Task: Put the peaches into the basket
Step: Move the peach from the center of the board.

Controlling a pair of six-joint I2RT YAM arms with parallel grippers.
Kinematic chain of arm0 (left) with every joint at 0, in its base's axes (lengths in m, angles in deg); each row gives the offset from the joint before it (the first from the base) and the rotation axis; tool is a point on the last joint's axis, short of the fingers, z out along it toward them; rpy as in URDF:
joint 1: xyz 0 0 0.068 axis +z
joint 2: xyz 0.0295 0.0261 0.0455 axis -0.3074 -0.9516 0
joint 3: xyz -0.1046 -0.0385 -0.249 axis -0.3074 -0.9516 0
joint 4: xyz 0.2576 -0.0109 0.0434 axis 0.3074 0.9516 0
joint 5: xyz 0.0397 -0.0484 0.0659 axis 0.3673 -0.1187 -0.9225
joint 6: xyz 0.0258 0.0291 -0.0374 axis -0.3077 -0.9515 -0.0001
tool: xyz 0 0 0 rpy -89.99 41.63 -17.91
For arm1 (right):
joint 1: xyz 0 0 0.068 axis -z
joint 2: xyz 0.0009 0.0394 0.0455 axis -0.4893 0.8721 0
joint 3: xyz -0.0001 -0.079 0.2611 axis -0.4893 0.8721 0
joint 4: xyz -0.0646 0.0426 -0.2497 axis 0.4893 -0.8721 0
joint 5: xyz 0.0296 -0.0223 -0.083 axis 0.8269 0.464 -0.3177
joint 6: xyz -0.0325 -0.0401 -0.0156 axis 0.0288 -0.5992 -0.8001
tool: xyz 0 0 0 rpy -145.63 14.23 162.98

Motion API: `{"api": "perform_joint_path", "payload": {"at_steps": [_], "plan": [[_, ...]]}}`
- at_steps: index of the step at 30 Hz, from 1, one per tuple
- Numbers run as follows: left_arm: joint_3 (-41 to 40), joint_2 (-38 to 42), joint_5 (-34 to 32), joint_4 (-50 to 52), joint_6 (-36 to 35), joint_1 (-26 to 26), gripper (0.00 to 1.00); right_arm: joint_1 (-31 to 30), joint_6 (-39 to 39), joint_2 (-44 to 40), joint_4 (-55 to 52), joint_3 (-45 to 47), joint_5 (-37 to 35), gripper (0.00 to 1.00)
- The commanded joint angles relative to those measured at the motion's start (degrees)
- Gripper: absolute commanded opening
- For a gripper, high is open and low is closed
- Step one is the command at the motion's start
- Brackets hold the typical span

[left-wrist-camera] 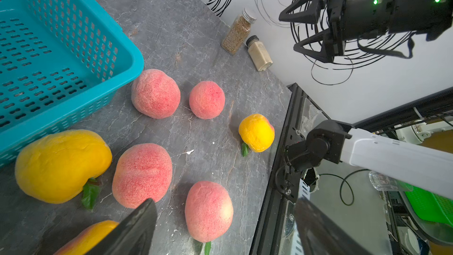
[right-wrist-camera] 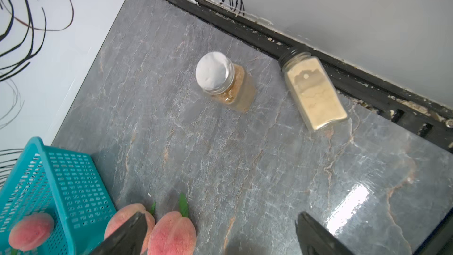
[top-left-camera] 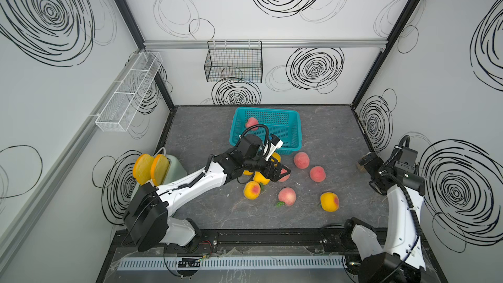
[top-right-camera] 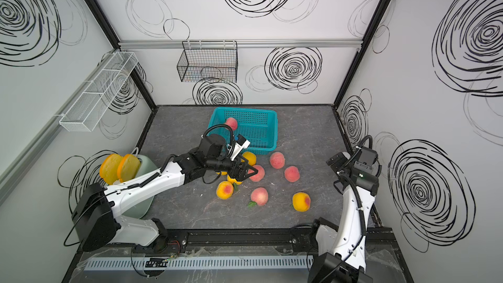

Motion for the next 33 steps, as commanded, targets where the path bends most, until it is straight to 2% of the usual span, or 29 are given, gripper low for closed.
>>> {"api": "perform_joint_path", "payload": {"at_steps": [1, 4, 10, 14, 18, 19, 21, 24, 26, 29, 33], "plan": [[0.36, 0.52, -0.47, -1.1, -1.06, 0.17, 0.92, -2.08, -0.39, -3.33, -3.32, 0.97, -1.66, 0.99], [0.27, 0.46, -0.67, -1.21, -0.94, 0.31, 0.92, -3.72, -1.43, -6.31, -3.34, 1.26, 1.06, 0.99], [0.27, -0.38, -0.66, -1.4, -0.31, 1.18, 0.92, -8.51, -1.27, -15.91, -2.83, 8.39, 13.99, 0.99], [0.16, -0.69, -1.04, -1.46, 0.45, 2.41, 0.92, -12.03, -0.86, -19.37, -3.59, 14.84, 21.09, 0.93], [-0.04, -0.47, -1.1, -1.66, 1.02, 4.21, 0.92, -16.28, 1.15, -21.25, -3.48, 16.77, 21.92, 0.87], [-0.01, -0.24, -1.17, -1.65, 1.04, 4.6, 0.92, -17.04, 1.48, -20.59, -3.18, 17.31, 21.93, 0.83], [-0.25, 0.2, -1.56, -1.65, 1.22, 5.31, 0.92, -19.43, 1.62, -17.52, -2.23, 18.76, 21.93, 0.82], [-0.51, 0.91, -1.98, -1.77, 1.44, 6.36, 0.92, -26.77, 4.63, -13.06, 0.9, 19.92, 17.3, 0.88], [-0.78, 1.29, -2.07, -1.83, 1.55, 6.95, 0.92, -35.03, 9.29, -10.82, 0.8, 17.99, 6.59, 0.92], [-0.95, 1.89, -2.16, -1.85, 1.53, 7.51, 0.92, -43.17, 11.6, -4.08, -3.34, 12.55, -6.25, 0.97], [-0.96, 1.96, -1.72, -2.12, 1.73, 7.84, 0.92, -48.87, 12.27, 4.6, -4.7, 8.13, -11.84, 1.0]]}}
